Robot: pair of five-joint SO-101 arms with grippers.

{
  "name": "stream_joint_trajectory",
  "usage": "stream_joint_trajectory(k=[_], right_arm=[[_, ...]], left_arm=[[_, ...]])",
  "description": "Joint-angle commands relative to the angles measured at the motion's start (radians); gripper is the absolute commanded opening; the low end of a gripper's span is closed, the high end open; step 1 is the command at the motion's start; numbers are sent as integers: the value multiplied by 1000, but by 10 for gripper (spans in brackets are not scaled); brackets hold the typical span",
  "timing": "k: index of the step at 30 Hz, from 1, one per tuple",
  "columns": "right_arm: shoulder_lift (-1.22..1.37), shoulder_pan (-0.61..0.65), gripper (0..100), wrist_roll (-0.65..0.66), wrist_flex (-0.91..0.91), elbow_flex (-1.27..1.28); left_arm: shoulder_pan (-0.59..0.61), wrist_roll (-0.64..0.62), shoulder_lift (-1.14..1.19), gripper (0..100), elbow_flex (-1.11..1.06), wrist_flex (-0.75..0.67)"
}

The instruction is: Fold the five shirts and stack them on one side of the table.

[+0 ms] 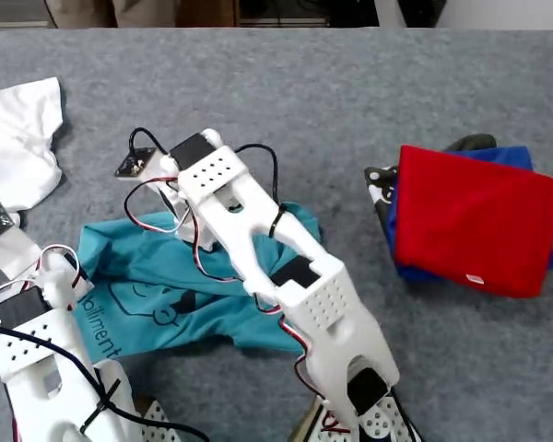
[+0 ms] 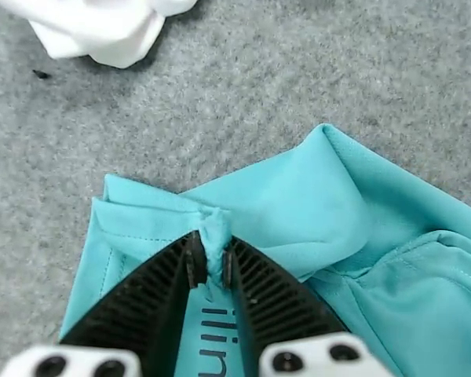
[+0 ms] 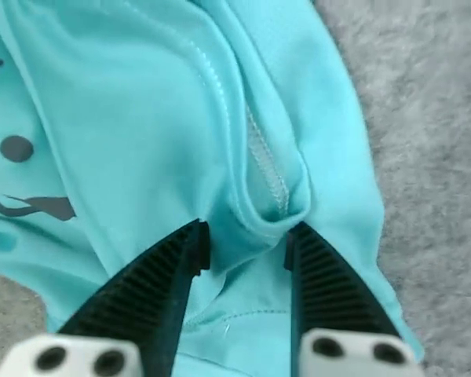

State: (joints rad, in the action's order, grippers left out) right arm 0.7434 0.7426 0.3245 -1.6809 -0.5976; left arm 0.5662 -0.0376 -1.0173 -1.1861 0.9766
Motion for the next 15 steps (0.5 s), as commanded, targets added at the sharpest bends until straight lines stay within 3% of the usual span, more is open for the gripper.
stream_joint_trajectory(k=[1,5,12,15], right_arm=[[-4,-21,133,-3,6,-59],[-2,-21,36,-3,6,-82],[-2,-38,43,-3,9,-82],[-2,-59,2,-3,12,-82]], left_arm=[[0,-8,1,18,6,-5],[0,-8,1,18,6,-5],[0,-8,1,18,6,-5],[0,-8,1,18,5,-5]])
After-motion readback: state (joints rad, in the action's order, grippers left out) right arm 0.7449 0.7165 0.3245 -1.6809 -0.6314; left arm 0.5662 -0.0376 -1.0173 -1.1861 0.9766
